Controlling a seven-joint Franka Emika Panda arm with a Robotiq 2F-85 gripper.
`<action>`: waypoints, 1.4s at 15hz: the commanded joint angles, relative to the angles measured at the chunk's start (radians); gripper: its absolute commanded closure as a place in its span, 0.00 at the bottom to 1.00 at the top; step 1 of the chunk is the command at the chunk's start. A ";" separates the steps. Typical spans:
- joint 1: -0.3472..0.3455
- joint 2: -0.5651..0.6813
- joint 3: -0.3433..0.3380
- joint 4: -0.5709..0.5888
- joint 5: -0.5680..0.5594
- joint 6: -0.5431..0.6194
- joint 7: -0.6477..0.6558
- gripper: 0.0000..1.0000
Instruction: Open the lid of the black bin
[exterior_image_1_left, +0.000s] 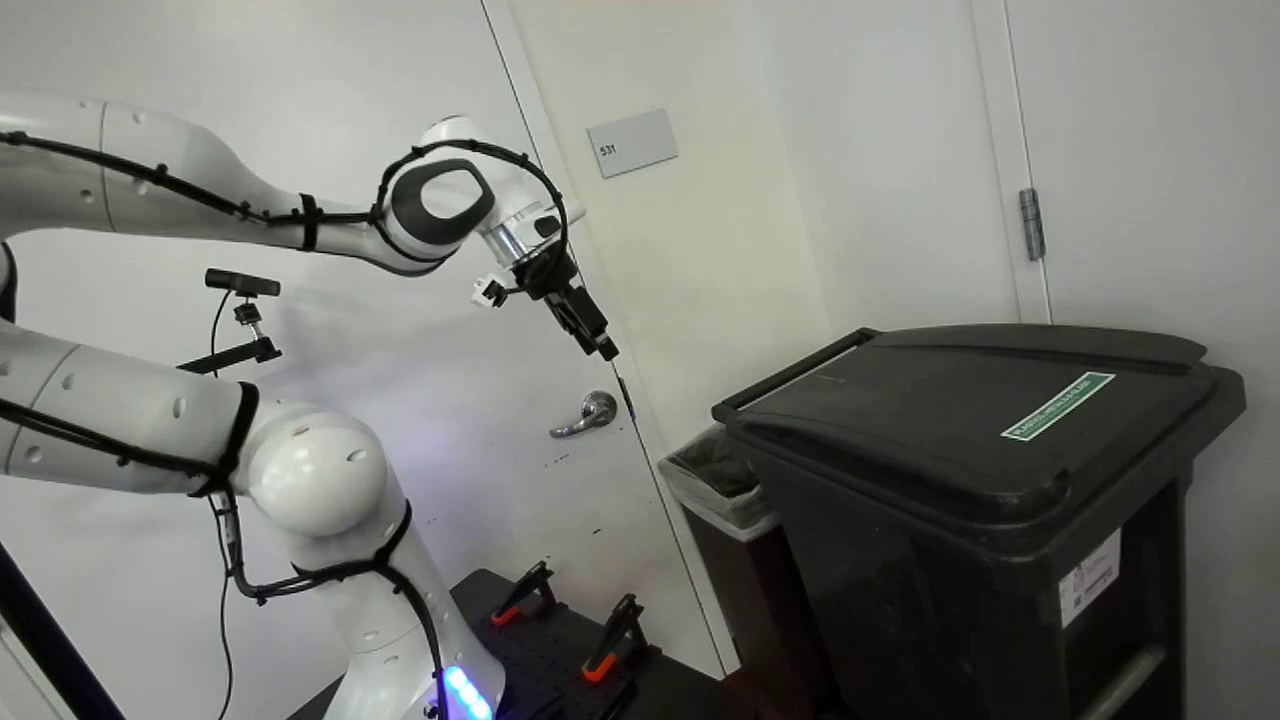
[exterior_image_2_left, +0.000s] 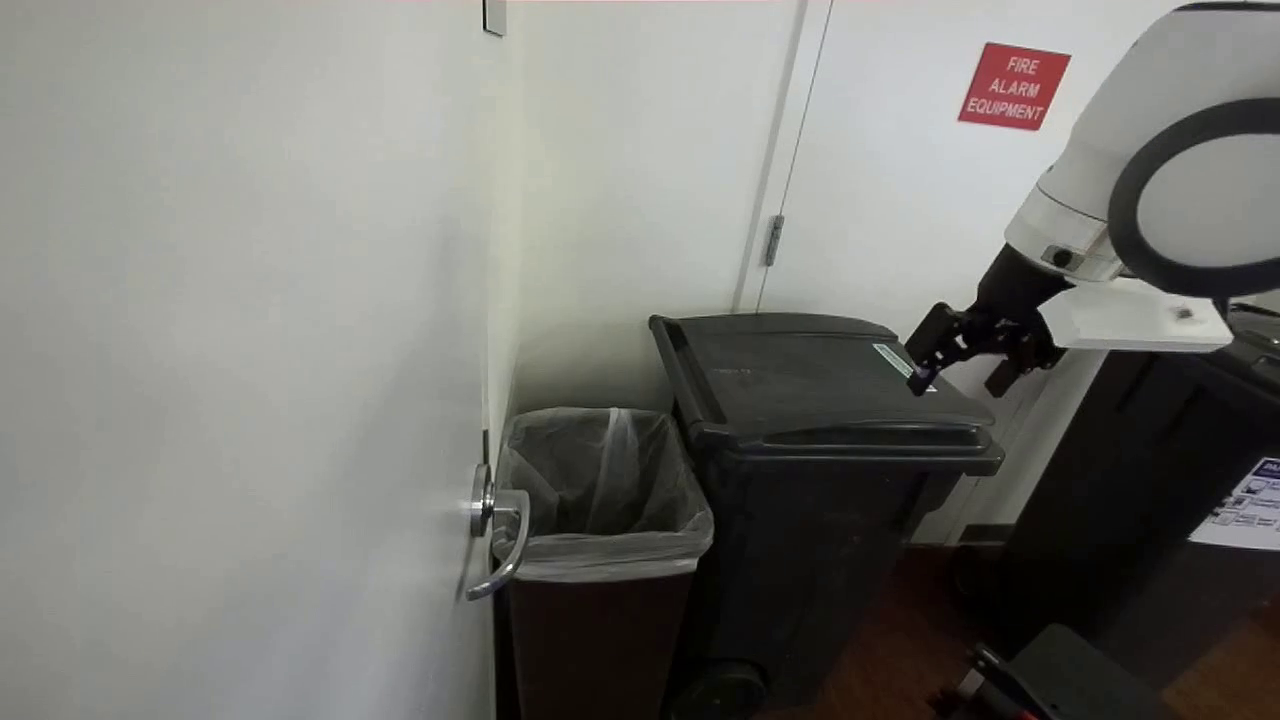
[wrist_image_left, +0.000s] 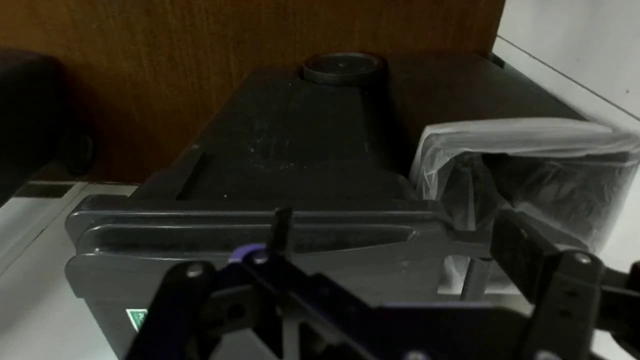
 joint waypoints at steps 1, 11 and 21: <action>-0.048 0.073 -0.111 0.001 0.079 0.133 -0.020 0.00; 0.005 0.210 -0.593 0.000 0.500 0.404 -0.425 0.00; 0.035 0.283 -0.763 -0.001 0.619 0.397 -0.576 0.00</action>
